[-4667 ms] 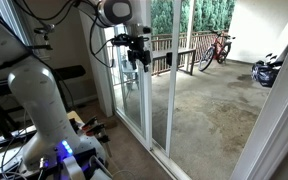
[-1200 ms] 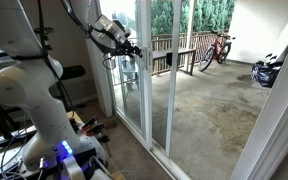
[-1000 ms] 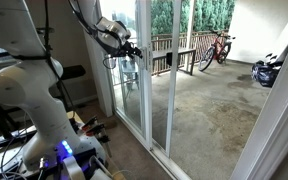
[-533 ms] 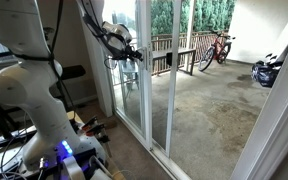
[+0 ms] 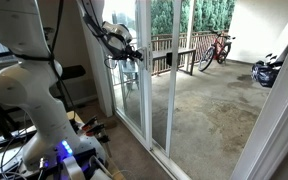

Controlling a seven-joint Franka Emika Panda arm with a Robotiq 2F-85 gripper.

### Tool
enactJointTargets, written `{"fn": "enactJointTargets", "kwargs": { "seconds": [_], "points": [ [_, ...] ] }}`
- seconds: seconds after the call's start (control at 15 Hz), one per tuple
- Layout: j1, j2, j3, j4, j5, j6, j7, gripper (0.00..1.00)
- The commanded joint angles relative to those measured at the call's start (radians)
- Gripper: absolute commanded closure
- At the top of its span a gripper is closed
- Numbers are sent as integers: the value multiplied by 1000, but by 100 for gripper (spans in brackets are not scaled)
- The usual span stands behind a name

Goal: Slide the glass door to the right

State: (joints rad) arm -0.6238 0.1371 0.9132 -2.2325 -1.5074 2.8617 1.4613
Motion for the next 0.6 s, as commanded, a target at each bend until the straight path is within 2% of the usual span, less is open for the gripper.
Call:
{"fn": "enactJointTargets", "kwargs": {
  "seconds": [0.0, 0.53],
  "points": [
    [0, 0, 0, 0, 0, 0, 0, 0],
    [0, 0, 0, 0, 0, 0, 0, 0]
  ]
}}
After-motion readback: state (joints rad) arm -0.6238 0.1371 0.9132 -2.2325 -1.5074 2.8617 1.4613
